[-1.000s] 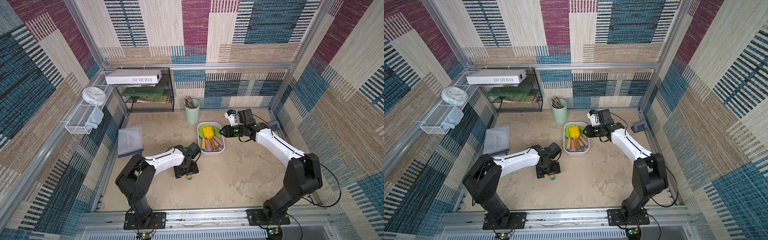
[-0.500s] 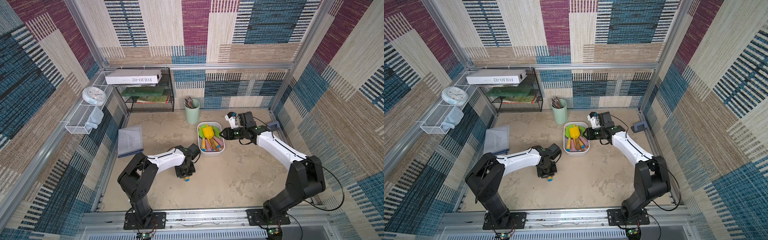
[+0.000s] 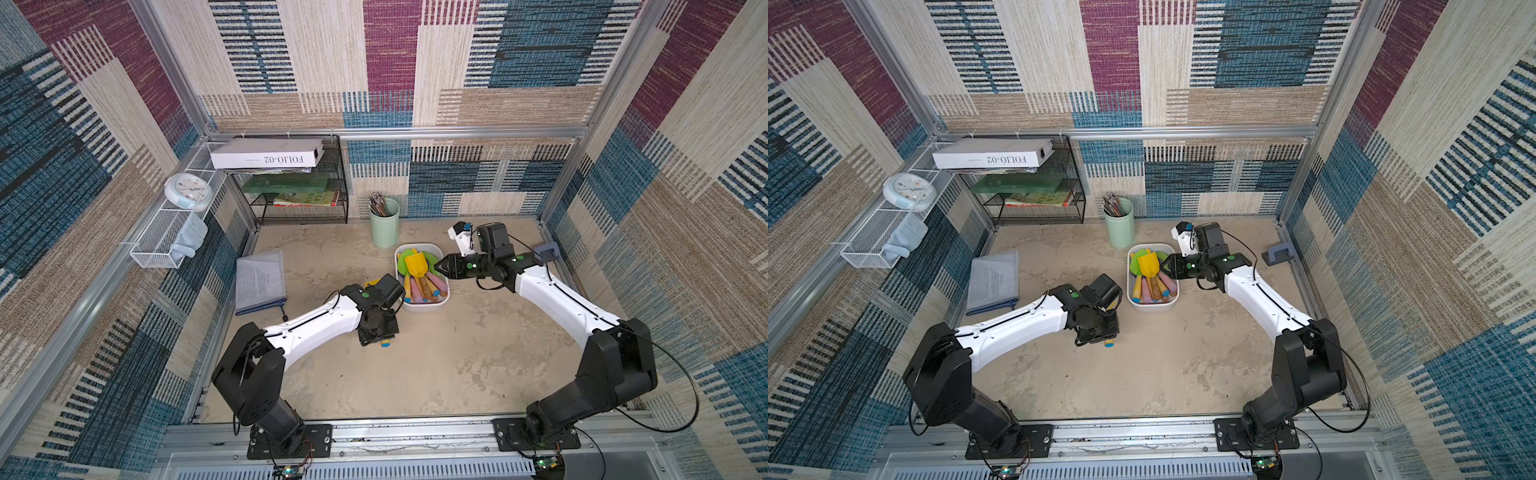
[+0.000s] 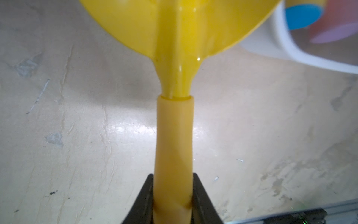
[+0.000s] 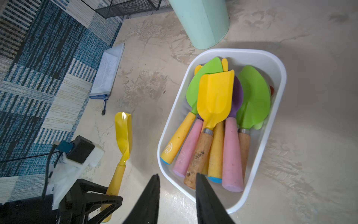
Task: Put the shovel into the storage box
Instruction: Pick up the shovel from the center of the board.
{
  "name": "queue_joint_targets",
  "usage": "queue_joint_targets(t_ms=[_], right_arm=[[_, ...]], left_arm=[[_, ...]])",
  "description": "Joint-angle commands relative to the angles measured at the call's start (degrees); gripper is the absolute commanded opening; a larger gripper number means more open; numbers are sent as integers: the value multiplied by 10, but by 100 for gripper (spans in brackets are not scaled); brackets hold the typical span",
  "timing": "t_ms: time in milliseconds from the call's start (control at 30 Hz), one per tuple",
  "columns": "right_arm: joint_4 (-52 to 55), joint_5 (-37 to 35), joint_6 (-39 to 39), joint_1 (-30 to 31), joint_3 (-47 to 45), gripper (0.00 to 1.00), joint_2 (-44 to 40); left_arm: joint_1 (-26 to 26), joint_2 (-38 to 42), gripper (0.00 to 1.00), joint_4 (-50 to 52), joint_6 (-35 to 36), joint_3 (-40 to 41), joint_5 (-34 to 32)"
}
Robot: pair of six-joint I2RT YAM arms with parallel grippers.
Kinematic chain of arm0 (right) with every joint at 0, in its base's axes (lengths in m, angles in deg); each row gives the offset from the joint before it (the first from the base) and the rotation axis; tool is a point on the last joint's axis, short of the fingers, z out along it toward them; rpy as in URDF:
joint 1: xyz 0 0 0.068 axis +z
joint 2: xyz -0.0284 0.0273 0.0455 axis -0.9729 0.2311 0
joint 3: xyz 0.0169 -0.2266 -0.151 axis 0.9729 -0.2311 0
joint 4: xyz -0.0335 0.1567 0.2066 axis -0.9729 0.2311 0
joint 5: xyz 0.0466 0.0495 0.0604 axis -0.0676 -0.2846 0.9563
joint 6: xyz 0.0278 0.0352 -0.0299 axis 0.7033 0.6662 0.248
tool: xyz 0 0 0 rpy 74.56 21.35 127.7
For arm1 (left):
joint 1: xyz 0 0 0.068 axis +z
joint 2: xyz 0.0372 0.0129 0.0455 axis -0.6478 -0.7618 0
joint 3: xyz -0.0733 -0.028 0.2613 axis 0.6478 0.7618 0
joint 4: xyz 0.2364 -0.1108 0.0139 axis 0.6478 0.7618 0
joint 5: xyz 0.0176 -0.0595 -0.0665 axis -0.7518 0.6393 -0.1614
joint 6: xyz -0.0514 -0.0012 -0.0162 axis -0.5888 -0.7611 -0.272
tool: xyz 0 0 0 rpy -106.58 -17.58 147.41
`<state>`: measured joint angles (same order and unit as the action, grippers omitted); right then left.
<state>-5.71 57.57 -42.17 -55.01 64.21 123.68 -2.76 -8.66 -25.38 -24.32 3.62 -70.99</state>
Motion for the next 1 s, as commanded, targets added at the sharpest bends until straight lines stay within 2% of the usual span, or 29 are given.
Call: queue_joint_targets(t_ms=[0,400,733,967], right_arm=[[-16,9,24,16,10,36,1],[-54,4,88,71,22,41,16],[-63,-3,99,94,37,42,39],[-63,-31,103,103,39,37,62]], left_arm=[[-5,12,5,15,37,-23,4],[-10,-10,5,16,104,-95,16],[-11,-43,5,25,106,-126,26],[-11,-43,5,30,106,-141,25]])
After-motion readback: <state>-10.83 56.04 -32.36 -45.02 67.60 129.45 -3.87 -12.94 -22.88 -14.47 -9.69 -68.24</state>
